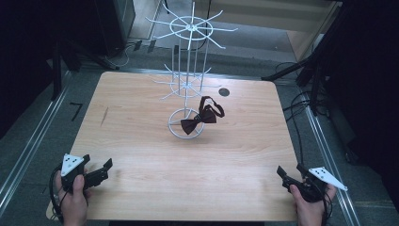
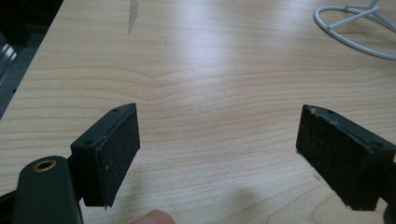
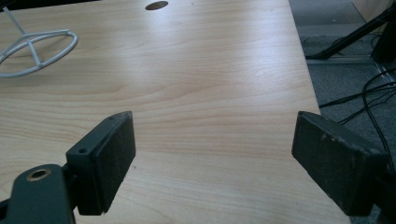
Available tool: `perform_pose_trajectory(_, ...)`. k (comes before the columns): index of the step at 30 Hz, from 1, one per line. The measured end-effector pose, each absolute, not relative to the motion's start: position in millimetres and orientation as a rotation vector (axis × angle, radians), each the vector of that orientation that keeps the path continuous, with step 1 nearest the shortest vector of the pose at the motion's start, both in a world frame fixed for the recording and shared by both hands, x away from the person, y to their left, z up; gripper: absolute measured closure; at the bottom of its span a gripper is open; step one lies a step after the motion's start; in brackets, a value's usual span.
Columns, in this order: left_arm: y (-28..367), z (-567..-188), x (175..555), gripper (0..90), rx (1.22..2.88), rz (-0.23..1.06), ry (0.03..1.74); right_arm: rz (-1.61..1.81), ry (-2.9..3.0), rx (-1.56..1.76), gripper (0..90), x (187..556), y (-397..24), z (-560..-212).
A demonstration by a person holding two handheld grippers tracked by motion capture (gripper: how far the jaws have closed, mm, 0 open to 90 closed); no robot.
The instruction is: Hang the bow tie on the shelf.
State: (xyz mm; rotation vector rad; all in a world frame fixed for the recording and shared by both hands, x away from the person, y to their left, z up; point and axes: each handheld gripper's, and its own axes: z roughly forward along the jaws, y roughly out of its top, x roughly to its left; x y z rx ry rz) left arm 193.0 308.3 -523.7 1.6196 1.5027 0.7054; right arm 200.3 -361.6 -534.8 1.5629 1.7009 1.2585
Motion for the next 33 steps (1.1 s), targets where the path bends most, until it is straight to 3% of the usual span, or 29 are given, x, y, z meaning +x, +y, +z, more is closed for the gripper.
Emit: perform_pose_trajectory(33, 308, -524, 193, 14.3, 1.622, 0.708, 1.501, 1.195, 1.641, 1.642, 13.8, 173, -404, -550)
